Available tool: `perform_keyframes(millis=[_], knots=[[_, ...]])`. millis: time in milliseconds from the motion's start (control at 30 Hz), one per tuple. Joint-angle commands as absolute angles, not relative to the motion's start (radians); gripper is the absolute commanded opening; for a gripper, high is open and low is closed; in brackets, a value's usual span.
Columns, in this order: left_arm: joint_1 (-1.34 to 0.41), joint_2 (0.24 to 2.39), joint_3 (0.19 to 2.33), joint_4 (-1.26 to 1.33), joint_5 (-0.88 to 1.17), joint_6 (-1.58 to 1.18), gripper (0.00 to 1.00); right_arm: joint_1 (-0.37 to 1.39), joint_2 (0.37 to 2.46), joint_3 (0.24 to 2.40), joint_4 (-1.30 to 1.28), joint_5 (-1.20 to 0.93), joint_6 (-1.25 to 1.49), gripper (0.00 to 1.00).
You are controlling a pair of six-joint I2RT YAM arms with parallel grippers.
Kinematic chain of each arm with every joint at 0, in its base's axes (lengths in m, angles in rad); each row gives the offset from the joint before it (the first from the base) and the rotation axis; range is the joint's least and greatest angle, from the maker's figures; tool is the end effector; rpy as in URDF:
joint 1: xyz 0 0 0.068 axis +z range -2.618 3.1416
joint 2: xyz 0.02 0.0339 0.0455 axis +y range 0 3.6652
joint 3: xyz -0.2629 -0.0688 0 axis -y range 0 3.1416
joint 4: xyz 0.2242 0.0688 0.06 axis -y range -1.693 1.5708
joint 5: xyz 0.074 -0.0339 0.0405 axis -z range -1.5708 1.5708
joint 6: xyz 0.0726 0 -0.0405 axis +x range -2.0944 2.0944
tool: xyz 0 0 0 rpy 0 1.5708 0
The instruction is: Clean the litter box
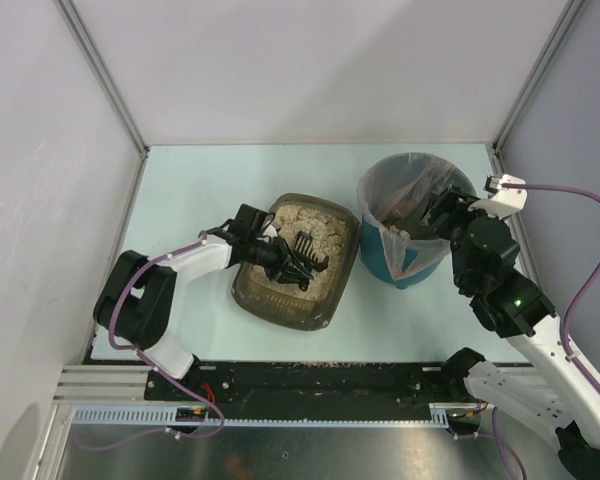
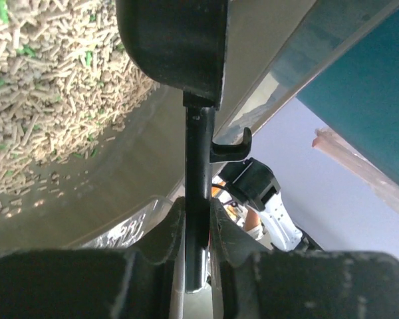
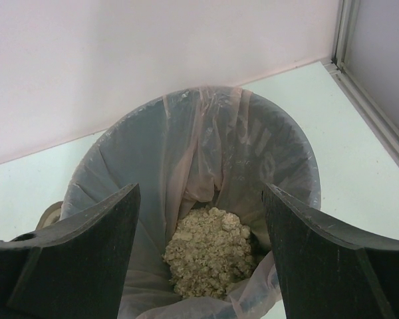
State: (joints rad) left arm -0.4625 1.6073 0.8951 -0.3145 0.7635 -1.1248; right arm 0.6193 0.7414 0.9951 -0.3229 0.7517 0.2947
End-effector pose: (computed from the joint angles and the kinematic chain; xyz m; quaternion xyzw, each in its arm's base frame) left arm 0.2496 -0.1805 0.1669 0.1960 -0.8779 0.4294 0.0810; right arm 0.1548 0.0495 0.3966 0.1372 0.7116 0.0392 0.6879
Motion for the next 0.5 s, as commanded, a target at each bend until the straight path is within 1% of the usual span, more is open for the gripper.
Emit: perform_keyframes(millis=[0, 267, 467], knots=[[-0.446, 1.686, 0.854, -0.224, 0.644, -1.146, 0.00, 0.617, 0.741, 0.992, -0.287, 0.749, 0.293, 0.79], [-0.448, 1.720, 0.841, -0.123, 0.623, -1.138, 0.00, 0.614, 0.753, 0.994, -0.275, 0.736, 0.290, 0.79], [-0.448, 1.720, 0.787, -0.022, 0.611, -1.140, 0.00, 0.611, 0.758, 0.994, -0.265, 0.729, 0.287, 0.79]])
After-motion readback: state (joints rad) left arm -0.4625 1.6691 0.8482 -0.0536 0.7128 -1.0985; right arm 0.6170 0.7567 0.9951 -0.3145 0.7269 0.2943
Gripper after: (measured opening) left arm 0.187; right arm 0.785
